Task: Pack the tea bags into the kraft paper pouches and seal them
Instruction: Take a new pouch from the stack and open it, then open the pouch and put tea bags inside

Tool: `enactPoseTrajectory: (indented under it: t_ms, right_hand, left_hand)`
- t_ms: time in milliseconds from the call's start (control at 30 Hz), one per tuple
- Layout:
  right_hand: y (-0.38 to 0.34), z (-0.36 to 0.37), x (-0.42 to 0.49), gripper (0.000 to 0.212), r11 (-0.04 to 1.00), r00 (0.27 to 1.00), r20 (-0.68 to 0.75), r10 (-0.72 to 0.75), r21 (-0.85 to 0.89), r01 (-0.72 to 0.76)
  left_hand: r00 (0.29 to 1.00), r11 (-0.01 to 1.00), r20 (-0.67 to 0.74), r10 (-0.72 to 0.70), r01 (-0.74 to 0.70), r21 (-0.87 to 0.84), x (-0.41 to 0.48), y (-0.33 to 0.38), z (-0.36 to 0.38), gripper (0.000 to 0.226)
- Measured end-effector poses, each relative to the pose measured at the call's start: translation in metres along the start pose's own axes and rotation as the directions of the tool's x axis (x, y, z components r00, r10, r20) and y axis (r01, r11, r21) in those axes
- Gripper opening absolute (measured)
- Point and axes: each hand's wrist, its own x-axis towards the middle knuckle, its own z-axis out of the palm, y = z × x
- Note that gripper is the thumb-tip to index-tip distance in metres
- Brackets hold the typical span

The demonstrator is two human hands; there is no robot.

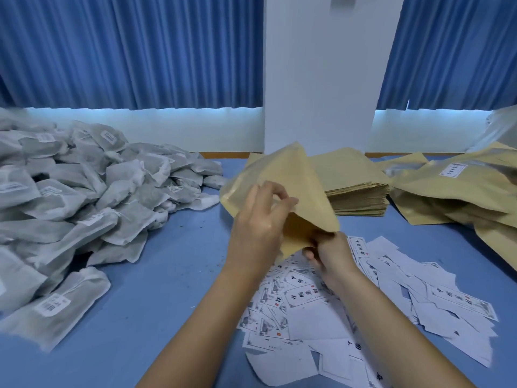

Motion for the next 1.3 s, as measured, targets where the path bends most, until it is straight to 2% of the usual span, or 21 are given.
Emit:
enactPoseTrajectory:
  t_ms: [67,133,233,300,333,367,400,433,467,500,533,567,600,700,767,867,900,1000,1133,1233,1300]
  right_hand:
    - [-0.008,0.007,-0.006,0.027,0.999,0.999,-0.015,-0.028,0.022,0.028]
    - [-0.016,0.014,-0.011,0.026,0.995,0.997,-0.047,-0.066,0.070,0.070]
    - [-0.025,0.036,-0.017,0.026,0.987,0.994,-0.070,-0.079,0.132,0.088]
    - [-0.027,0.051,-0.020,0.026,0.987,0.994,-0.079,-0.072,0.136,0.083]
    - [-0.026,0.058,-0.021,0.027,0.987,0.994,-0.082,-0.069,0.140,0.080]
    - [-0.024,0.064,-0.023,0.027,0.986,0.995,-0.081,-0.064,0.149,0.076]
    - [-0.022,0.069,-0.025,0.028,0.984,0.996,-0.076,-0.055,0.162,0.067]
    - [-0.019,0.074,-0.026,0.028,0.983,0.997,-0.071,-0.041,0.176,0.053]
    - [-0.016,0.079,-0.027,0.028,0.982,0.997,-0.068,-0.024,0.185,0.036]
    - [-0.013,0.082,-0.029,0.027,0.982,0.998,-0.068,-0.011,0.187,0.023]
    - [-0.010,0.084,-0.029,0.026,0.983,0.997,-0.070,-0.005,0.184,0.018]
    - [-0.008,0.086,-0.029,0.026,0.984,0.997,-0.072,-0.007,0.177,0.020]
    - [-0.006,0.086,-0.028,0.025,0.985,0.997,-0.075,-0.012,0.168,0.024]
    - [-0.003,0.085,-0.026,0.027,0.984,0.996,-0.087,-0.015,0.173,0.030]
    - [-0.002,0.084,-0.025,0.027,0.984,0.995,-0.099,-0.015,0.177,0.032]
    - [-0.001,0.082,-0.022,0.025,0.982,0.992,-0.128,0.001,0.186,0.023]
    - [-0.001,0.081,-0.022,0.025,0.981,0.990,-0.140,0.006,0.191,0.021]
    - [0.000,0.079,-0.021,0.026,0.977,0.987,-0.158,-0.008,0.209,0.041]
    - [0.001,0.082,-0.024,0.024,0.972,0.987,-0.137,-0.086,0.208,0.114]
    - [-0.001,0.083,-0.024,0.025,0.968,0.984,-0.116,-0.136,0.194,0.157]
    - [-0.001,0.082,-0.024,0.028,0.962,0.981,-0.111,-0.162,0.204,0.182]
  left_hand:
    - [0.993,0.984,0.047,-0.108,0.114,-0.139,0.000,-0.005,0.002,0.037]
    - [0.963,0.907,0.134,-0.233,0.265,-0.328,0.002,-0.021,-0.004,0.035]
    - [0.938,0.877,0.324,-0.122,0.255,-0.407,-0.005,-0.053,-0.027,0.032]
    - [0.936,0.931,0.284,-0.206,0.277,-0.236,-0.014,-0.079,-0.040,0.041]
    - [0.933,0.949,0.189,-0.307,0.314,-0.005,-0.019,-0.098,-0.046,0.044]
    - [0.897,0.871,0.087,-0.433,0.391,0.299,-0.024,-0.118,-0.054,0.049]
    - [0.810,0.689,0.040,-0.585,0.470,0.551,-0.029,-0.139,-0.064,0.057]
    - [0.673,0.506,0.065,-0.737,0.484,0.714,-0.036,-0.158,-0.075,0.066]
    - [0.521,0.388,0.116,-0.846,0.451,0.804,-0.045,-0.174,-0.084,0.073]
    - [0.381,0.340,0.181,-0.907,0.407,0.848,-0.057,-0.188,-0.088,0.076]
    - [0.283,0.345,0.251,-0.926,0.360,0.867,-0.068,-0.198,-0.090,0.075]
    - [0.244,0.376,0.306,-0.920,0.335,0.864,-0.077,-0.204,-0.090,0.071]
    - [0.257,0.405,0.330,-0.908,0.340,0.849,-0.083,-0.206,-0.087,0.064]
    - [0.379,0.454,0.326,-0.866,0.325,0.829,-0.086,-0.196,-0.077,0.049]
    - [0.446,0.577,0.421,-0.790,0.307,0.757,-0.084,-0.183,-0.067,0.050]
    - [0.493,0.779,0.610,-0.621,0.295,0.554,-0.087,-0.158,-0.054,0.050]
    - [0.495,0.796,0.629,-0.599,0.285,0.534,-0.090,-0.151,-0.050,0.051]
    - [0.461,0.751,0.596,-0.657,0.330,0.572,-0.101,-0.140,-0.045,0.053]
    - [0.630,0.788,0.561,-0.538,0.140,0.599,-0.105,-0.134,-0.041,0.040]
    - [0.659,0.805,0.576,-0.483,0.076,0.588,-0.104,-0.130,-0.041,0.036]
    - [0.664,0.826,0.580,-0.472,0.104,0.553,-0.105,-0.129,-0.044,0.036]
